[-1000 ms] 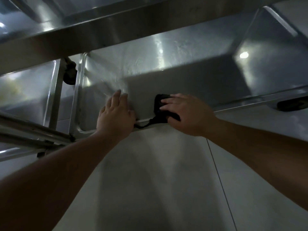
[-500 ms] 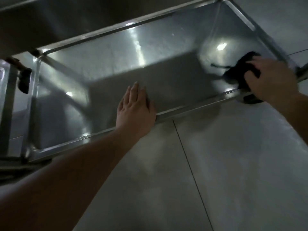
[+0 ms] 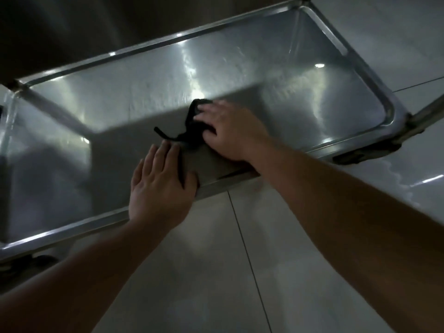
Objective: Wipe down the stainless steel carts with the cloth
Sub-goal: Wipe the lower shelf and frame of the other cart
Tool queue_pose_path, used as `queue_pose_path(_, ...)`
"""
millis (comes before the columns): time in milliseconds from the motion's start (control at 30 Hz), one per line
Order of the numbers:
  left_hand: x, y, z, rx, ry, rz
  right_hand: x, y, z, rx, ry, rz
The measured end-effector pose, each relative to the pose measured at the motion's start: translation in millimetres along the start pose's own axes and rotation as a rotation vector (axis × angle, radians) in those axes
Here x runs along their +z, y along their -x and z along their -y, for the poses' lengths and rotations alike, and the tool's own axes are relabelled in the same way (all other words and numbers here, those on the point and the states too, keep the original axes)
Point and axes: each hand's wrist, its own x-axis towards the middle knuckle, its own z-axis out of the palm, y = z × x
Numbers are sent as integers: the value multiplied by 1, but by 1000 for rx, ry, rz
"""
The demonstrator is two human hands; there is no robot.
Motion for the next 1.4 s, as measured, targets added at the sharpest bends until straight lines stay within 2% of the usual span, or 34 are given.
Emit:
queue_pose_path(200, 0, 0, 0, -11, -22, 14, -51, -44, -107, 340, 93, -140)
queue_pose_path(333, 1, -1, -1, -21, -15, 8, -79, 4, -197, 628, 132, -228)
queue_pose_path(433, 3, -1, -3, -25, -16, 8, -76, 53, -214, 666, 164, -282)
queue_pose_path(633, 5, -1, -2, -21, -22, -4, -45, 122, -151, 676, 106, -296)
queue_pose_path(867, 2, -4, 0, -17, 15, 69, 10, 114, 11, 319, 28, -263)
queue_pose_path(1000, -16, -12, 10, 45, 95, 196, 24, 115, 35, 240, 37, -214)
queue_pose_path(1067, -30, -10, 28, 56, 148, 218, 23, 114, 34, 262, 46, -207)
queue_pose_path(1233, -57, 38, 121, -17, 102, 119, 32, 107, 58, 287, 109, -226)
queue_pose_path(1333, -69, 63, 190, -142, 67, 180, 47, 96, 99, 186, 96, -227)
queue_pose_path(1400, -75, 76, 225, -204, 48, 220, 60, 85, 138, 47, 98, -184)
